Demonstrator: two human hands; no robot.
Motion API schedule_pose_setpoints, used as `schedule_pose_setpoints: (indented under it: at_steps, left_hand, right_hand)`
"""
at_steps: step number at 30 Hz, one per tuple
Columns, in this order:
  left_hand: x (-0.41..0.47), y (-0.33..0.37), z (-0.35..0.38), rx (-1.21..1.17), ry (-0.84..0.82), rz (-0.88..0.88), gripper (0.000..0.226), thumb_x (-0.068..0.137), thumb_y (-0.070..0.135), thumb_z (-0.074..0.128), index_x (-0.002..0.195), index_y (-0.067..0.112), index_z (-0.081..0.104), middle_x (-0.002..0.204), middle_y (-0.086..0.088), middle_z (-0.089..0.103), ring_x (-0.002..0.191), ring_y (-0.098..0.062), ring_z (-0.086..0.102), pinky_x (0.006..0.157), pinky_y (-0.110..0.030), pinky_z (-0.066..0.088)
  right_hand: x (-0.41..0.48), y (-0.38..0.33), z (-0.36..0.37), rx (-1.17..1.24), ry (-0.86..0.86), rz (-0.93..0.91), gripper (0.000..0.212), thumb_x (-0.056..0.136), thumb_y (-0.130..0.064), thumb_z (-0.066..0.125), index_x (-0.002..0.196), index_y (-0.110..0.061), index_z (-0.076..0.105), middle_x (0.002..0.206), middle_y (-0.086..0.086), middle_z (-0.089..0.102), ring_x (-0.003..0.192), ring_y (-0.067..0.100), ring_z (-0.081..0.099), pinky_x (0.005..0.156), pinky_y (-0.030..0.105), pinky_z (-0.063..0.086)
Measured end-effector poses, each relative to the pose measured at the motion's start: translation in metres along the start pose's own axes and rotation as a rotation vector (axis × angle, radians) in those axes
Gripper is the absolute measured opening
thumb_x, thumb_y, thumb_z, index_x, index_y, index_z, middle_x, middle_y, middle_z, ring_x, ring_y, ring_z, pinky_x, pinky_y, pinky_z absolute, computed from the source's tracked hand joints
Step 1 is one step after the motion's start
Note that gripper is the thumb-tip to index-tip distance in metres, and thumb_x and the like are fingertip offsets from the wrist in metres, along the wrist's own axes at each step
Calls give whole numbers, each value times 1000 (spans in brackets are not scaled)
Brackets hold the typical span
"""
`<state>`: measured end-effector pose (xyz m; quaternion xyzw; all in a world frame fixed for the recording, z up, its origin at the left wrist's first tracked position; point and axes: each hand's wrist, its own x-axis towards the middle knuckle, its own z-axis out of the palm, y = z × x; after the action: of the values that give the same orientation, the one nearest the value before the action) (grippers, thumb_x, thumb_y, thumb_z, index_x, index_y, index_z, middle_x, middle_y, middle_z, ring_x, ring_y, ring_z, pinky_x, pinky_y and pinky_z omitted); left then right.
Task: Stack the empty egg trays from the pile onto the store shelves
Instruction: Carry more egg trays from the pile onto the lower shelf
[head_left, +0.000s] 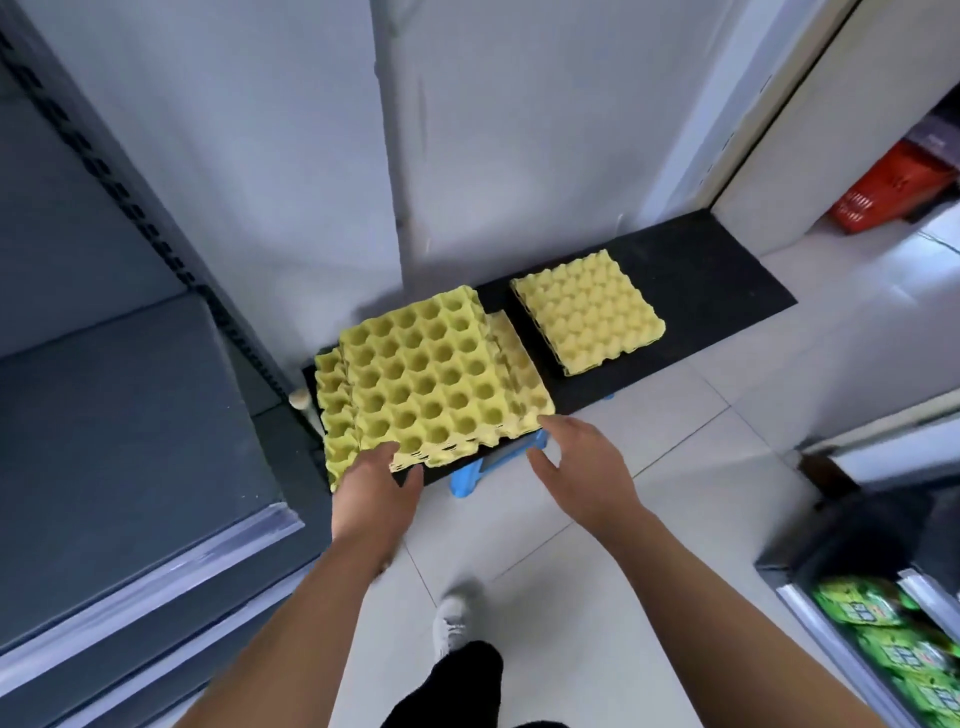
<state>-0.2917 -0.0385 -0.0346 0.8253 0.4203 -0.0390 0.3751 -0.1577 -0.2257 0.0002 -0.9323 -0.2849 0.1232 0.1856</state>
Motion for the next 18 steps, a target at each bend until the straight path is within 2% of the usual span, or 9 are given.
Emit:
schedule_pose_setpoints:
  at_steps: [4,6,12,18]
  left_hand:
    - [46,2,20,9,-8,-89,54,93,39,58,141,19,45,140,-2,51,119,-25,54,92,-43,50]
    - [66,-3,32,12,-14,-139,57,93,40,57,144,20,42,142,-2,48,121,-26,52,92,-45,50]
    - [122,-38,72,16,-21,-290,75,91,46,59,150,13,25,150,-12,34,135,-32,37,103,-47,40]
    - [172,-81,110,-78,-66,-415,99,85,58,62,155,16,7,157,-13,24,141,-36,29,108,-51,35]
  right_hand:
    - [48,15,19,51,-56,7,43,94,-30,54,133,-14,51,127,3,58,118,21,48,90,29,40]
    - [70,23,34,57,-104,6,47,94,-31,55,137,-13,47,131,4,55,122,21,46,93,31,40]
    - [134,54,91,53,-261,12,66,95,-38,52,151,-17,23,155,6,28,143,19,21,109,34,30]
    - [179,81,142,72,-347,9,81,91,-45,56,153,-25,6,158,14,13,145,27,15,112,37,26]
